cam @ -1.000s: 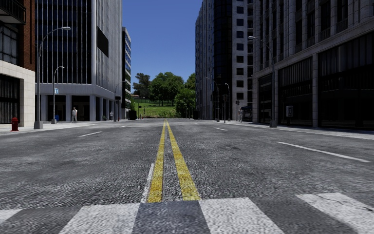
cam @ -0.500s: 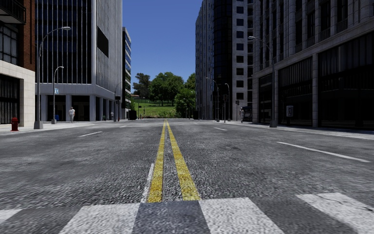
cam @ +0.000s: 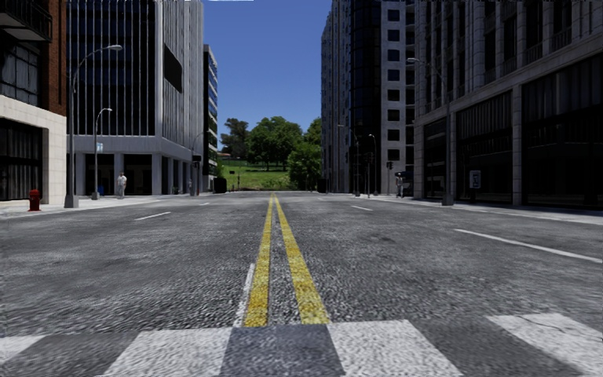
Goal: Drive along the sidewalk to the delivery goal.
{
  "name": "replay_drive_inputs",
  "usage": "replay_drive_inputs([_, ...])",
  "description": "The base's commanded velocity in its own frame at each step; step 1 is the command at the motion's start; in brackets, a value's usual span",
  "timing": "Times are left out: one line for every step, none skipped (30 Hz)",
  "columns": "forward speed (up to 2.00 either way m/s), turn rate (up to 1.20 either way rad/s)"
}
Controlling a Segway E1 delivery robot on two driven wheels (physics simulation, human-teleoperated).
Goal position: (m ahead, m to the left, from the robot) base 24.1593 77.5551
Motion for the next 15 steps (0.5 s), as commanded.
replay_drive_inputs([0.56,0.58])
replay_drive_inputs([0.6,0.59])
replay_drive_inputs([0.63,0.6])
replay_drive_inputs([0.63,0.6])
replay_drive_inputs([0.64,0.63])
replay_drive_inputs([0.65,0.65])
replay_drive_inputs([0.65,0.65])
replay_drive_inputs([0.65,0.65])
replay_drive_inputs([0.66,0.67])
replay_drive_inputs([0.66,0.67])
replay_drive_inputs([0.66,0.67])
replay_drive_inputs([0.66,0.72])
replay_drive_inputs([0.66,0.74])
replay_drive_inputs([0.66,0.75])
replay_drive_inputs([0.66,0.75])
